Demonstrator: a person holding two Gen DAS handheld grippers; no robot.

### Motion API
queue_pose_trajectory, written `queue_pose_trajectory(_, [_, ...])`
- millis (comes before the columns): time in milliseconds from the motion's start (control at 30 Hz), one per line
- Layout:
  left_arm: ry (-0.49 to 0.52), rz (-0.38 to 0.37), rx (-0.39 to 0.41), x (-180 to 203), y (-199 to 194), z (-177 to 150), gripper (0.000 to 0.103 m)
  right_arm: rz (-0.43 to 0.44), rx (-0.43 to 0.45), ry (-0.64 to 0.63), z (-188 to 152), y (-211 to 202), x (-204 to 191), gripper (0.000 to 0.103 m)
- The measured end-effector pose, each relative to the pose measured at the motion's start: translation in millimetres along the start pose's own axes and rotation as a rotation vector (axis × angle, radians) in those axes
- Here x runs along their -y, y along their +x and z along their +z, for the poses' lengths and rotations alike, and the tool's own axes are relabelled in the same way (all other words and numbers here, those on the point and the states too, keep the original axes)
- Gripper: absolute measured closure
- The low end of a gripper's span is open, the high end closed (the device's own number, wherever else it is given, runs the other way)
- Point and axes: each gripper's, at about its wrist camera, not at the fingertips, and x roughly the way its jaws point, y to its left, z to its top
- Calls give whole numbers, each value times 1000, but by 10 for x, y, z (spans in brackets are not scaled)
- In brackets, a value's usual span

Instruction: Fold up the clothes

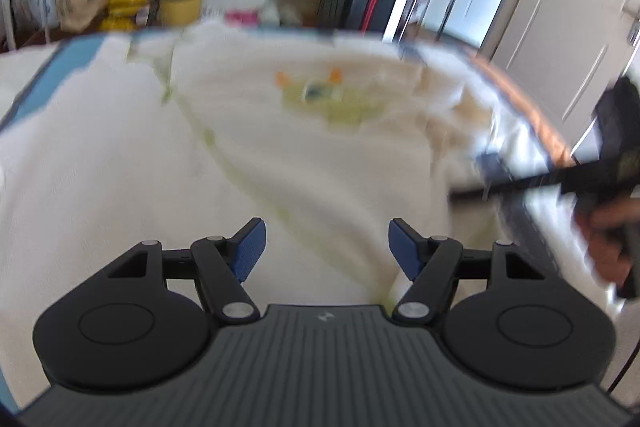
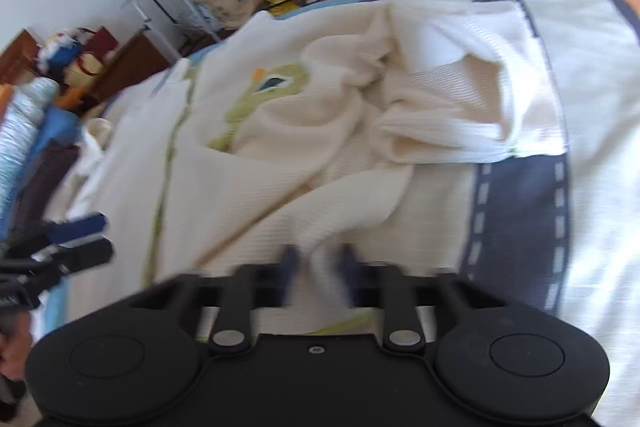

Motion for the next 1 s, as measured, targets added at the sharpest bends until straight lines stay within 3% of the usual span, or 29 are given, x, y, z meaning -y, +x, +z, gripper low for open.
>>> queue_pose_trajectory(67, [75, 3, 8, 57, 25, -97, 36, 13, 36, 2, -24, -44, -76, 91])
queue_pose_trajectory(267, [67, -187, 180, 261, -114, -52, 36, 138, 100, -54, -75, -253, -395, 92])
queue_pose_trajectory(367, [159, -190, 260, 421, -169, -121, 36, 266, 98, -51, -124, -325, -501, 92])
queue_pose_trajectory(433, [212, -184, 287, 500, -181, -172, 36, 302, 97, -62, -155, -329, -559, 92])
queue_pose_trajectory(567, [159, -200, 282, 469, -128, -161, 38, 376, 91, -84, -185, -333, -648, 92])
queue_pose_trajectory(633, [155, -158, 265, 441, -105, -96, 85, 433, 88, -81, -186, -346, -662, 92])
queue_pose_trajectory(667, [156, -132, 254, 429, -93, -62, 100, 448, 97, -78, -186, -361, -667, 92])
queue_pose_trajectory(833, [65, -77, 320, 182, -257, -4, 101, 409, 113, -1, -204, -298, -559, 92])
queue_pose_trajectory(1000, [81, -29, 340, 135, -339, -5, 101, 343, 152, 48, -195, -336, -473, 89])
